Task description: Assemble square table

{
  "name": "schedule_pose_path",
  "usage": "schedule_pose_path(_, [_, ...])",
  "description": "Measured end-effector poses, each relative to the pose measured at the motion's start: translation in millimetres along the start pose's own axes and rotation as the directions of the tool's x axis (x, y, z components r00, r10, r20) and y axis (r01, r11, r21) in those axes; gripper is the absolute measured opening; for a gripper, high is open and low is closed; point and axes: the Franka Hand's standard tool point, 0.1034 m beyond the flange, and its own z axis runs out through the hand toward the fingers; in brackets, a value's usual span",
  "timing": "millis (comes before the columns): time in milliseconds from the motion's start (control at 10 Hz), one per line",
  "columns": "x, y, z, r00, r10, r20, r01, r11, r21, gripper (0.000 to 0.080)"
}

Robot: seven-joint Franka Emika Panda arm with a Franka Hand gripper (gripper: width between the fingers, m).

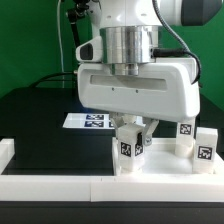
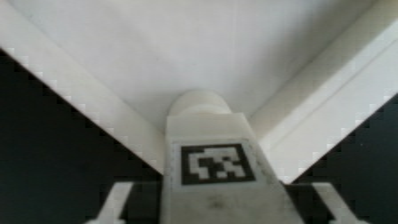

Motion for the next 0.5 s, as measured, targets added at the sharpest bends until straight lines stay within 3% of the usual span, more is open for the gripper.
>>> schedule_pose_path(100, [-2.7, -0.3, 1.1, 0.972, 0.237, 0.012, -0.237, 0.972, 0.001, 0.0291])
schedule_pose_path(300, [-6.7, -5.3, 2.6, 0.774, 0.626, 0.091, -0.629, 0.777, 0.004, 0.0291])
schedule_pose_path(400, [-4.9, -5.3, 2.2, 0.702, 0.701, 0.125, -0.707, 0.707, 0.007, 0.0291])
schedule_pose_path(500, [-4.7, -5.0, 2.2, 0.695, 0.708, 0.123, -0.714, 0.7, 0.005, 0.0291])
